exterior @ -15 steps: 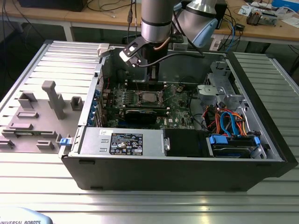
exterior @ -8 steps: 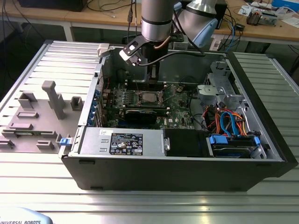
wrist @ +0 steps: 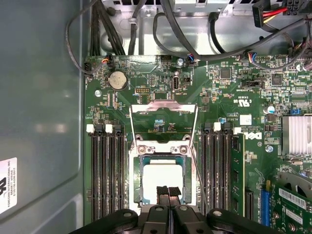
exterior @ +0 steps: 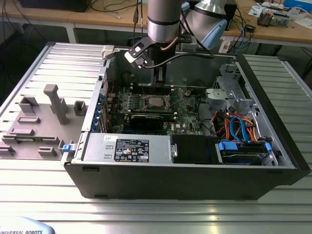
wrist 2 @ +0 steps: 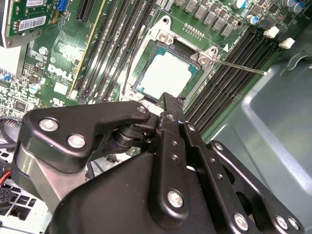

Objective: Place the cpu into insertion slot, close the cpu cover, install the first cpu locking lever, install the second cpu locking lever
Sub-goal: 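Close the cpu cover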

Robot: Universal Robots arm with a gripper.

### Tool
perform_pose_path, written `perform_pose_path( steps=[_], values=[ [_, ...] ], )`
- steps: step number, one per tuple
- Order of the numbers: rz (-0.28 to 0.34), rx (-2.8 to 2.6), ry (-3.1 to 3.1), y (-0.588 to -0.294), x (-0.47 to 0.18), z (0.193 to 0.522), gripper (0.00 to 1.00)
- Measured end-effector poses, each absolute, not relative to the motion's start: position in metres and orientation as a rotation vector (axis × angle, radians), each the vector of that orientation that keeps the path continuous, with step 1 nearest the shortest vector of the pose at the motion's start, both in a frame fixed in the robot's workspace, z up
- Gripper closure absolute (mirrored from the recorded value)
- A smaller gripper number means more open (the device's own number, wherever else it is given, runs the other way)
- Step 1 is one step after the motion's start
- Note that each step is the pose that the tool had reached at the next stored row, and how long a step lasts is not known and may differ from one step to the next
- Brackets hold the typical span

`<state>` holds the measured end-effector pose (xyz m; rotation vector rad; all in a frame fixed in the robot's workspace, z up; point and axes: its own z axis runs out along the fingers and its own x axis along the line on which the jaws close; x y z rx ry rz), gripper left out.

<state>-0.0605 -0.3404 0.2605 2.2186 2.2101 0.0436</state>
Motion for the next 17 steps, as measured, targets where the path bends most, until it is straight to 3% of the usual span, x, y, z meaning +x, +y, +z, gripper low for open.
perform_pose_path(
  steps=[17],
  values=[
    [0.043, 2.219, 2.21, -0.3404, -0.0605, 0.2702, 0.89]
  ],
)
